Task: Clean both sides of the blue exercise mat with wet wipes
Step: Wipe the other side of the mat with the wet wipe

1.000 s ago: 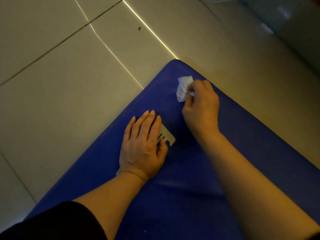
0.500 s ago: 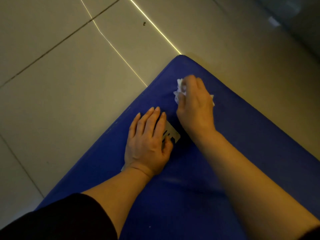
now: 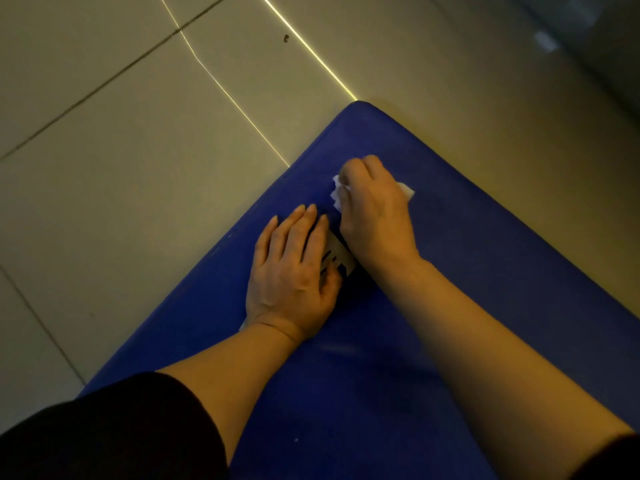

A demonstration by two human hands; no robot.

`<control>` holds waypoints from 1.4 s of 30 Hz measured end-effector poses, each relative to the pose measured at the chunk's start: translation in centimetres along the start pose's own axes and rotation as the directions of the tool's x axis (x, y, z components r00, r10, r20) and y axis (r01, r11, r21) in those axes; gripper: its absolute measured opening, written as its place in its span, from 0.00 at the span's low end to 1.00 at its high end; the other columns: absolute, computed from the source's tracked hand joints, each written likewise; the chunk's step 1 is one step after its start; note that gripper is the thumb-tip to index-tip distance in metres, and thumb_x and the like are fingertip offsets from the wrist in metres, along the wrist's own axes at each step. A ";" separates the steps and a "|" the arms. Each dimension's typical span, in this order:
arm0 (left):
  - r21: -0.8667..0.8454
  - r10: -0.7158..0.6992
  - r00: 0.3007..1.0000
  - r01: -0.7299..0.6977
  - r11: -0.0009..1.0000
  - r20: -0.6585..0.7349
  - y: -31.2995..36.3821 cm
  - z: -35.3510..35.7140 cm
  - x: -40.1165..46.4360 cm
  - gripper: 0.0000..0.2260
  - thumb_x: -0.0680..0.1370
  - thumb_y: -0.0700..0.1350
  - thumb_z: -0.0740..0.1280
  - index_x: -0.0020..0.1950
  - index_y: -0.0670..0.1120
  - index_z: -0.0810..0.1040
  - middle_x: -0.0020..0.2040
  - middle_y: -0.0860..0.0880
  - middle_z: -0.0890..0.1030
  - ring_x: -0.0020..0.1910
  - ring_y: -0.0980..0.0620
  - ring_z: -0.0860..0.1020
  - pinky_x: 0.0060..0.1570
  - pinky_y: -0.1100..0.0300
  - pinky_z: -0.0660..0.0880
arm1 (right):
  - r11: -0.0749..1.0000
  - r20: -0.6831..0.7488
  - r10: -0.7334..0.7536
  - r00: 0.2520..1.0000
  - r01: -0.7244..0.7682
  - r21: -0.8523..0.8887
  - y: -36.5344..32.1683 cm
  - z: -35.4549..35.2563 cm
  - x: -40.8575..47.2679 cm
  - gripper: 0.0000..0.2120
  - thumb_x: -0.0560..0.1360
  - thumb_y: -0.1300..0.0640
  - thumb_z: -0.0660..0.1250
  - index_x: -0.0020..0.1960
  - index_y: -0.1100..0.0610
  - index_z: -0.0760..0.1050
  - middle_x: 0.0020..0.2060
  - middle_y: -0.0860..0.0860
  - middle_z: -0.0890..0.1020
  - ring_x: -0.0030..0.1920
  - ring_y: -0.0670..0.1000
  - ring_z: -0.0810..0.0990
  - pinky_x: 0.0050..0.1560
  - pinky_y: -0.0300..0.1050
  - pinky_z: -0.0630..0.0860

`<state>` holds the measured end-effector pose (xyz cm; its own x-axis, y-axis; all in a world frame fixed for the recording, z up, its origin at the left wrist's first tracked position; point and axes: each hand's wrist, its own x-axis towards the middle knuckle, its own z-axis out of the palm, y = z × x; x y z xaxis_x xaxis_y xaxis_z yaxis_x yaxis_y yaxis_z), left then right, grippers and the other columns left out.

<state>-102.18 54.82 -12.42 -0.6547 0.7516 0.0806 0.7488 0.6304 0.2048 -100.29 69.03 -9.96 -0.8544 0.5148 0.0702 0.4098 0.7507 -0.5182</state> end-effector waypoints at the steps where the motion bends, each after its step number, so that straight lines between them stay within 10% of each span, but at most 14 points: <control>1: -0.007 0.000 1.000 0.000 1.000 -0.009 0.0 0.0 0.1 0.25 0.76 0.52 0.57 0.70 0.41 0.69 0.69 0.41 0.72 0.69 0.45 0.66 0.72 0.49 0.57 | 1.000 0.001 -0.014 1.000 0.014 0.012 -0.1 0.0 0.3 0.02 0.75 0.63 0.66 0.46 0.61 0.74 0.43 0.56 0.77 0.39 0.52 0.76 0.35 0.45 0.71; 13: -0.070 -0.093 0.995 0.091 0.993 -0.033 0.2 0.1 -0.2 0.34 0.76 0.58 0.57 0.74 0.36 0.60 0.72 0.37 0.66 0.72 0.41 0.64 0.71 0.48 0.60 | 1.000 0.040 0.003 0.999 -0.004 0.022 -0.1 -0.4 -2.0 0.04 0.72 0.66 0.68 0.45 0.60 0.75 0.44 0.55 0.76 0.39 0.51 0.73 0.39 0.38 0.60; 23: -0.106 -0.099 0.994 0.102 0.989 0.037 0.1 -0.3 -0.2 0.44 0.72 0.68 0.57 0.74 0.34 0.61 0.73 0.38 0.65 0.73 0.41 0.62 0.73 0.52 0.54 | 0.999 0.060 0.030 0.998 -0.032 0.036 1.0 -1.9 -9.9 0.04 0.73 0.66 0.67 0.44 0.59 0.74 0.42 0.52 0.76 0.40 0.49 0.72 0.41 0.43 0.71; 33: -0.385 0.020 0.975 0.069 0.920 0.223 -2.1 -3.2 -0.7 0.43 0.72 0.57 0.72 0.78 0.41 0.55 0.79 0.45 0.55 0.78 0.49 0.51 0.76 0.55 0.51 | 0.989 0.147 -0.145 0.978 0.138 0.054 0.0 -0.7 -4.9 0.02 0.73 0.63 0.63 0.44 0.61 0.73 0.41 0.55 0.75 0.39 0.56 0.73 0.42 0.47 0.66; 42: 0.008 -0.017 0.974 0.015 1.000 0.225 -6.4 -3.1 -11.4 0.37 0.79 0.64 0.51 0.78 0.40 0.53 0.79 0.43 0.54 0.78 0.47 0.50 0.76 0.49 0.49 | 0.978 0.201 -0.204 0.958 0.189 0.090 -2.1 0.9 -4.9 0.02 0.73 0.65 0.63 0.44 0.63 0.73 0.43 0.58 0.75 0.38 0.54 0.70 0.38 0.45 0.62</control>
<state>-99.77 41.60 -11.59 -0.6271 0.7655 -0.1439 0.7396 0.6432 0.1983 -97.21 64.55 -9.99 -0.9665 0.2568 0.0019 0.2099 0.7941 -0.5703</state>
